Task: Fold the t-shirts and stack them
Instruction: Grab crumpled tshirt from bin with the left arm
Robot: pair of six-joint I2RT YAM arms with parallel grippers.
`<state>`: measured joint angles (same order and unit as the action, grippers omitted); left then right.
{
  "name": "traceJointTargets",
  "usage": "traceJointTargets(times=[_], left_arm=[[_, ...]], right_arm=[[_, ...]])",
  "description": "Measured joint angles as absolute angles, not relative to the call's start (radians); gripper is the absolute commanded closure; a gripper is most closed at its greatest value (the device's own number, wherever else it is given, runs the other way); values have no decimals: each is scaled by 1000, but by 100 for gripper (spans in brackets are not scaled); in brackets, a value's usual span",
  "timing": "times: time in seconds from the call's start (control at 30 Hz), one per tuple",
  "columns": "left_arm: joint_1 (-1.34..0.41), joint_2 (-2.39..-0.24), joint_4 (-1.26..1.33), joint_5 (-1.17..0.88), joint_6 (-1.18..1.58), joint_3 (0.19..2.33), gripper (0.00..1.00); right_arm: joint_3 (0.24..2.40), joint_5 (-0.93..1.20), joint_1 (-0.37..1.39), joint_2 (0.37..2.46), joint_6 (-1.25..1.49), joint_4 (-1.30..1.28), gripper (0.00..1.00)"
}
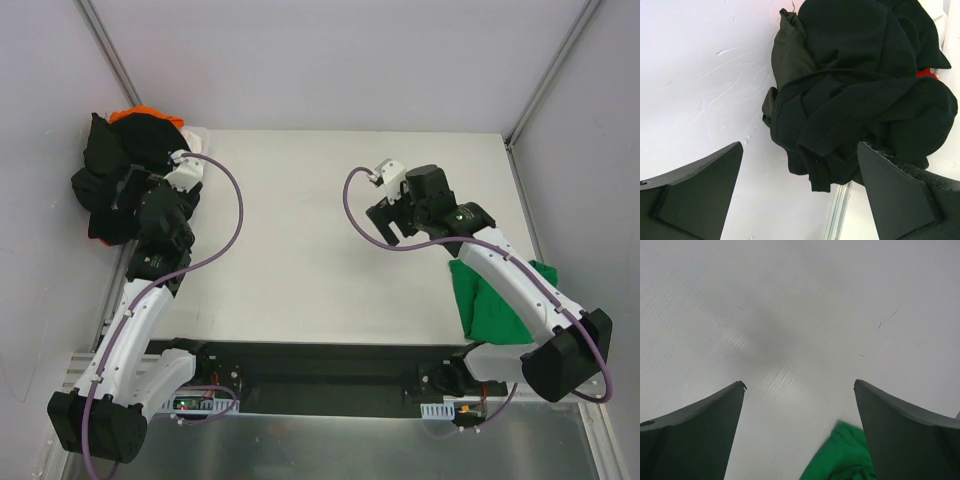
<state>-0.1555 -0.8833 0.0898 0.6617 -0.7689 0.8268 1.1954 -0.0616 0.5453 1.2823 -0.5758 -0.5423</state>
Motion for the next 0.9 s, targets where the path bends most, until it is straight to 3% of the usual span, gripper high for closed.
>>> traceJointTargets(times=[0.67,0.87,0.9], left_arm=[[-155,-930,73,686,-823,814,1],[-151,-1007,68,694,-893,807,5],[-144,-1017,68,688,-901,807,10]], right_arm=[[1195,-37,545,1284,-576,-551,4],[1195,-36,545,1292,-576,-559,4],[1195,-36,545,1292,-576,-559,4]])
